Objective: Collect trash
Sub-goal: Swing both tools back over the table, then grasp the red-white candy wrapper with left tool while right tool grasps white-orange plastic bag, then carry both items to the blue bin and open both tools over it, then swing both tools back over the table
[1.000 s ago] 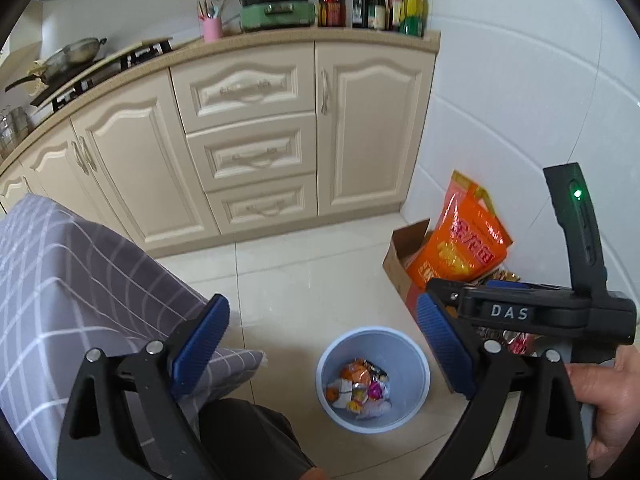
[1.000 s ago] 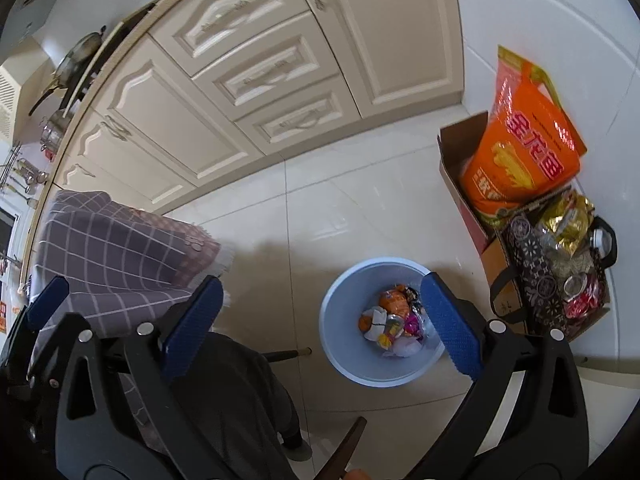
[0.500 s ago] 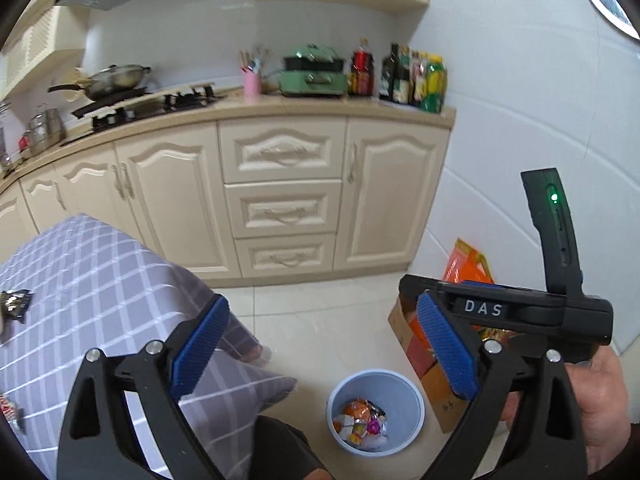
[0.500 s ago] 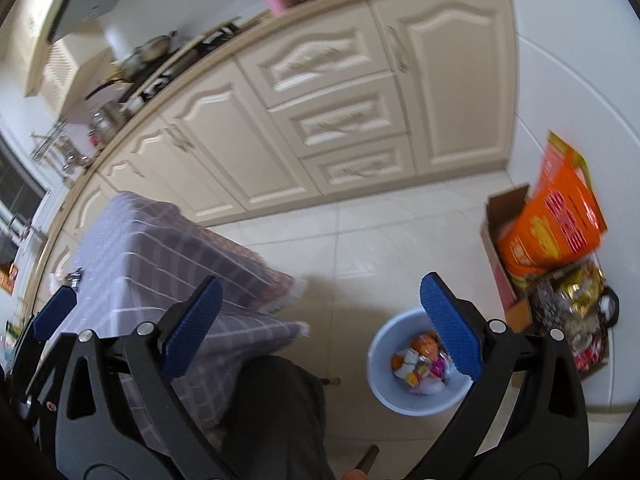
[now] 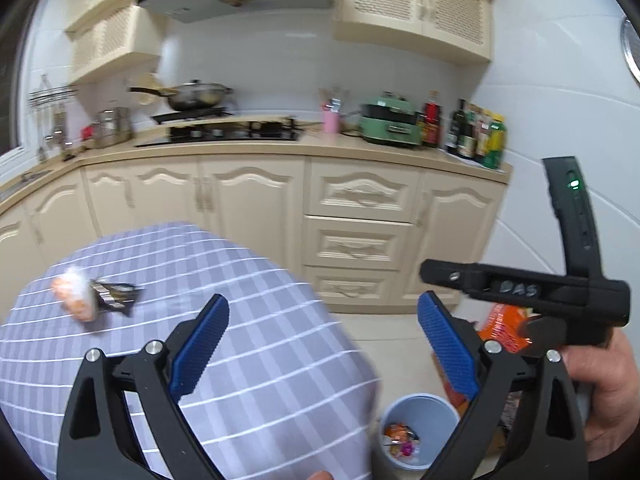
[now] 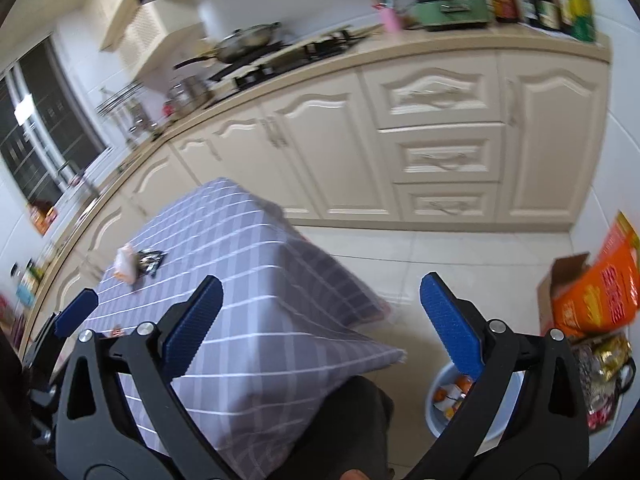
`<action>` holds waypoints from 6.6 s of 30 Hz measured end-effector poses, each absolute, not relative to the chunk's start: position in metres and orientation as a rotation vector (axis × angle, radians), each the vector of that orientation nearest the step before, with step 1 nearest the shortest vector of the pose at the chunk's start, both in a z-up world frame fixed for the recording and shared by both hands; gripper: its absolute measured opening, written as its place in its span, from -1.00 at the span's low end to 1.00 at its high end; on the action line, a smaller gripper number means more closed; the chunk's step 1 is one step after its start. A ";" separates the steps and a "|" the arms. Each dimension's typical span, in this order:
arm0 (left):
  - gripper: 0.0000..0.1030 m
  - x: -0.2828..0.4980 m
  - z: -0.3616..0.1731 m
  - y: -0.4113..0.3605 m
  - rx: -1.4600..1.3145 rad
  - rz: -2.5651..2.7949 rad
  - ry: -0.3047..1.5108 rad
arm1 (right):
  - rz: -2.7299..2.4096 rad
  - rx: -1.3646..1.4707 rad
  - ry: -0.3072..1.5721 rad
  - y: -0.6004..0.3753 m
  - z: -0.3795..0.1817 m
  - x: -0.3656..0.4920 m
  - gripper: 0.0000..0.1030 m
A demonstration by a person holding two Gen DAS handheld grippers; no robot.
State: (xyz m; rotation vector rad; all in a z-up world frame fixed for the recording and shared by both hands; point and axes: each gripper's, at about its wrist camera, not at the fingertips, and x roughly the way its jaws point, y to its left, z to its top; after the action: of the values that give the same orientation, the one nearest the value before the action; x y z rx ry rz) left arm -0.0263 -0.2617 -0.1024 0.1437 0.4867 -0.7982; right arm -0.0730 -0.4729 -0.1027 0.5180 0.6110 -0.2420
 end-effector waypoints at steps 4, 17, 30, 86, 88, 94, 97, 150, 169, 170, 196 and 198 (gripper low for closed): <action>0.81 -0.008 -0.102 -0.217 0.112 -0.716 0.492 | -0.174 0.484 0.617 -0.444 -0.094 -0.049 0.88; 0.82 0.059 -0.155 -0.108 0.153 -0.463 0.708 | -0.018 0.407 0.673 -0.374 -0.098 0.005 0.88; 0.04 0.101 -0.193 -0.116 0.219 -0.598 0.877 | 0.018 0.404 0.721 -0.361 -0.115 0.029 0.88; -0.75 0.078 -0.098 -0.057 -0.026 -0.460 0.571 | 0.241 0.275 0.609 -0.295 -0.064 0.066 -0.47; -0.75 0.071 -0.095 -0.070 -0.021 -0.487 0.561 | 0.210 0.292 0.585 -0.316 -0.059 0.046 -0.46; -0.75 0.048 -0.086 -0.134 0.017 -0.608 0.540 | 0.056 0.343 0.549 -0.388 -0.058 -0.017 -0.46; -0.75 0.034 -0.086 -0.171 0.033 -0.683 0.539 | -0.033 0.379 0.545 -0.425 -0.066 -0.048 -0.46; 0.81 -0.076 -0.339 -0.501 0.472 -1.117 1.010 | -0.667 1.024 0.909 -0.633 -0.359 -0.239 0.88; 0.81 -0.072 -0.225 -0.453 0.314 -1.099 0.806 | -0.591 0.852 0.781 -0.603 -0.254 -0.199 0.88; 0.81 -0.070 -0.218 -0.448 0.302 -1.092 0.793 | -0.584 0.842 0.773 -0.602 -0.248 -0.197 0.88; 0.85 0.025 -0.081 -0.219 0.117 -0.665 0.487 | -0.127 0.485 0.633 -0.441 -0.090 -0.023 0.88; 0.85 0.034 -0.078 -0.195 0.114 -0.606 0.474 | -0.084 0.449 0.636 -0.422 -0.083 -0.008 0.88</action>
State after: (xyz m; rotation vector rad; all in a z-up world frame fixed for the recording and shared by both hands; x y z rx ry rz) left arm 0.0342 -0.1952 -0.0778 0.1145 0.4739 -0.6061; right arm -0.0084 -0.4219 -0.0834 0.4494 0.6355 -0.0839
